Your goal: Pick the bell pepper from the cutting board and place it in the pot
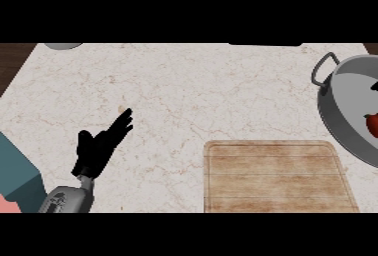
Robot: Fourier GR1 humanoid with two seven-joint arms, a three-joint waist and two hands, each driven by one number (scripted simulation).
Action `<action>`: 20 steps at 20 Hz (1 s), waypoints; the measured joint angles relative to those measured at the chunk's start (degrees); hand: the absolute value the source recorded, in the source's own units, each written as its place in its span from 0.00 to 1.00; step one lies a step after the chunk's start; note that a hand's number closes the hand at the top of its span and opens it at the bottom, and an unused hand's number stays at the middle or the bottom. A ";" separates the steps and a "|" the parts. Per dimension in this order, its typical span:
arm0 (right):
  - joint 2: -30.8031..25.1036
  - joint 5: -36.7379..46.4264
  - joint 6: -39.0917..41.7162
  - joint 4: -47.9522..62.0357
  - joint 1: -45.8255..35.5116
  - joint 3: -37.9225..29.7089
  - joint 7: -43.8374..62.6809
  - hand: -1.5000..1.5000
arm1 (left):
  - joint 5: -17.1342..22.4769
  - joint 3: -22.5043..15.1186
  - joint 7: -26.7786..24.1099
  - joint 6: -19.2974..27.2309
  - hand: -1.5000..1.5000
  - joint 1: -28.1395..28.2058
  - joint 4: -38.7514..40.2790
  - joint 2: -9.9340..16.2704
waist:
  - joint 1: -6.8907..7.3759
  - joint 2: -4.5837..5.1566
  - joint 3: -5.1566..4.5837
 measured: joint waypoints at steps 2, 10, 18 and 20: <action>1.39 -2.21 -0.64 0.70 -0.92 -2.41 -1.69 0.00 | 0.01 0.10 0.05 0.15 0.50 0.34 -0.40 -0.15 | -0.23 -0.05 0.03; 4.24 -17.75 -6.84 0.71 -4.86 -18.80 -7.05 0.00 | -0.46 -0.11 0.46 0.87 0.50 1.69 -1.70 -0.45 | -1.16 -0.31 0.08; -1.52 -29.05 -11.10 2.84 -4.69 -32.35 -9.13 0.00 | -0.77 -0.03 0.09 0.95 0.50 2.72 -2.62 -0.56 | -1.54 -0.31 0.06; -3.63 -31.13 -10.31 3.75 -4.07 -34.84 -10.48 0.00 | -0.45 0.44 0.26 0.49 0.50 2.47 -2.32 -0.28 | -1.44 -0.19 0.06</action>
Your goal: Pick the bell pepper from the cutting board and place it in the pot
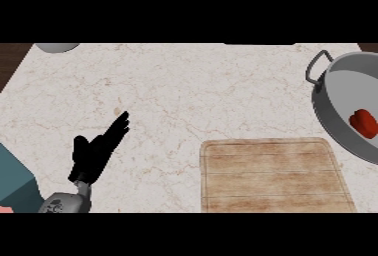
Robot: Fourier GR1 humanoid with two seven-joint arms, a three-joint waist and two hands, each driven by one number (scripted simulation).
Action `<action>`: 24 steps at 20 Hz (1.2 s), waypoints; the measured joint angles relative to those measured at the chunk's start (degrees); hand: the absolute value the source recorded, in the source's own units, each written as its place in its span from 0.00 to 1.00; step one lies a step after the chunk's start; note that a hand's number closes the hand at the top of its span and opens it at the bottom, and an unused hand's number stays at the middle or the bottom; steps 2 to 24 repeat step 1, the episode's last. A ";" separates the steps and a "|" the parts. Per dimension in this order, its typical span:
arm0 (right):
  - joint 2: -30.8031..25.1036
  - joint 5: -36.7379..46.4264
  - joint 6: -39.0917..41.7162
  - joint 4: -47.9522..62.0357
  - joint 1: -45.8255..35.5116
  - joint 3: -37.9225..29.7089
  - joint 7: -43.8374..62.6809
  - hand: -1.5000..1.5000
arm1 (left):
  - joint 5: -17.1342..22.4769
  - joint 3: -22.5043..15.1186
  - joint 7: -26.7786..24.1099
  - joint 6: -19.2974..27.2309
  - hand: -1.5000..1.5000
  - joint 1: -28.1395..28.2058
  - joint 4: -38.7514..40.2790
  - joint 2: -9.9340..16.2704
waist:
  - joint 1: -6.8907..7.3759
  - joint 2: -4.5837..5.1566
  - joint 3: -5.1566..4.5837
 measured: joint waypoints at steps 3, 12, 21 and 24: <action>-1.16 -1.14 0.84 0.49 0.71 -1.31 -1.05 0.00 | 0.05 -0.06 0.17 -0.24 0.50 0.02 -0.13 0.04 | 0.00 0.03 0.00; -1.16 -1.14 0.84 0.49 0.71 -1.31 -1.05 0.00 | 0.05 -0.06 0.17 -0.24 0.50 0.02 -0.13 0.04 | 0.00 0.03 0.00; -1.16 -1.14 0.84 0.49 0.71 -1.31 -1.05 0.00 | 0.05 -0.06 0.17 -0.24 0.50 0.02 -0.13 0.04 | 0.00 0.03 0.00; -1.16 -1.14 0.84 0.49 0.71 -1.31 -1.05 0.00 | 0.05 -0.06 0.17 -0.24 0.50 0.02 -0.13 0.04 | 0.00 0.03 0.00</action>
